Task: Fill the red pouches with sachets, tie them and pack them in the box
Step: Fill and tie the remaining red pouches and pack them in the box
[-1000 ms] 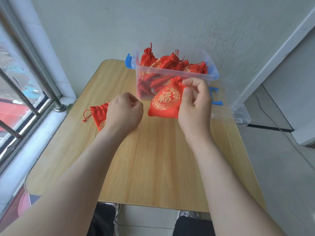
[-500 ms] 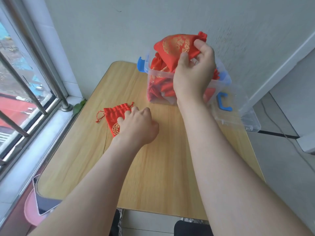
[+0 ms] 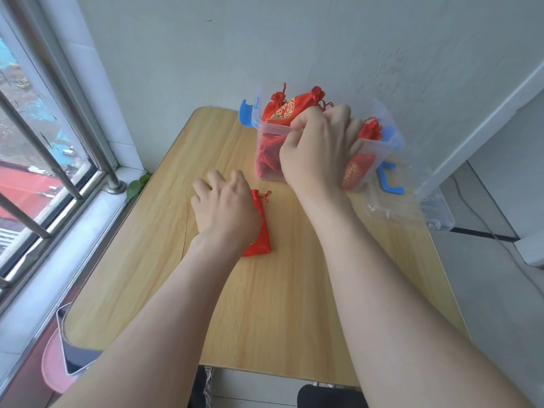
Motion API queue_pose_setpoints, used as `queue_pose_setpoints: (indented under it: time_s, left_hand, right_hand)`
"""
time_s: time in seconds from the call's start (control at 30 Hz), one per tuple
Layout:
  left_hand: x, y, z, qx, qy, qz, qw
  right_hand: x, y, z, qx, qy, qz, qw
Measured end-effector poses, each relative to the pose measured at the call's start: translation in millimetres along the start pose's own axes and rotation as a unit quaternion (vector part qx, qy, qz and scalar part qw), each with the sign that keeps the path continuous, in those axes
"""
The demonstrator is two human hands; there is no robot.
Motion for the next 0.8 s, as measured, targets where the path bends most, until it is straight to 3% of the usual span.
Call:
queue_pose_setpoints:
  time_s: [0.07,0.13,0.2,0.3,0.37,0.57,0.8]
  left_hand:
    - [4.2,-8.0,8.5,-0.023,0.040,0.043,0.998]
    - [6.7,-20.2,15.9,-0.032,0.062,0.097,0.993]
    - [8.8,-23.8,14.7,-0.043,0.055,0.119,0.990]
    - [10.6,-19.3,4.6,-0.035,0.026,0.107,0.993]
    - [10.6,-16.3,-0.3,0.010,0.009,0.083,0.996]
    - [15.8,-16.4,-12.3,0.173,-0.004,0.020,0.985]
    - [15.0,-6.4,-43.1,0.387,-0.033,-0.017,0.921]
  right_hand:
    - [17.3,8.1,-2.0,-0.040,0.011,-0.020,0.999]
    - [31.1,4.6,-9.8,-0.051,-0.001,0.017,0.999]
    - [42.9,-10.7,-24.5,-0.047,-0.048,0.122,0.990]
    - [70.3,-39.3,-51.3,-0.010,-0.138,0.287,0.948]
    - [87.3,-42.7,-60.4,0.023,-0.150,0.334,0.930]
    - [111.3,-31.1,-86.5,-0.002,-0.221,0.377,0.899]
    - [108.1,-23.9,-108.1,-0.108,-0.254,0.373,0.886]
Point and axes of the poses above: each hand's wrist, its own x-axis away from the middle knuckle, its own y-axis out of the back of the hand, z = x × y, the point moved 10 cm from there along -x, towards the middle knuckle, and after that the axes turned 9 degrees about -y, right-handed, at the moved point
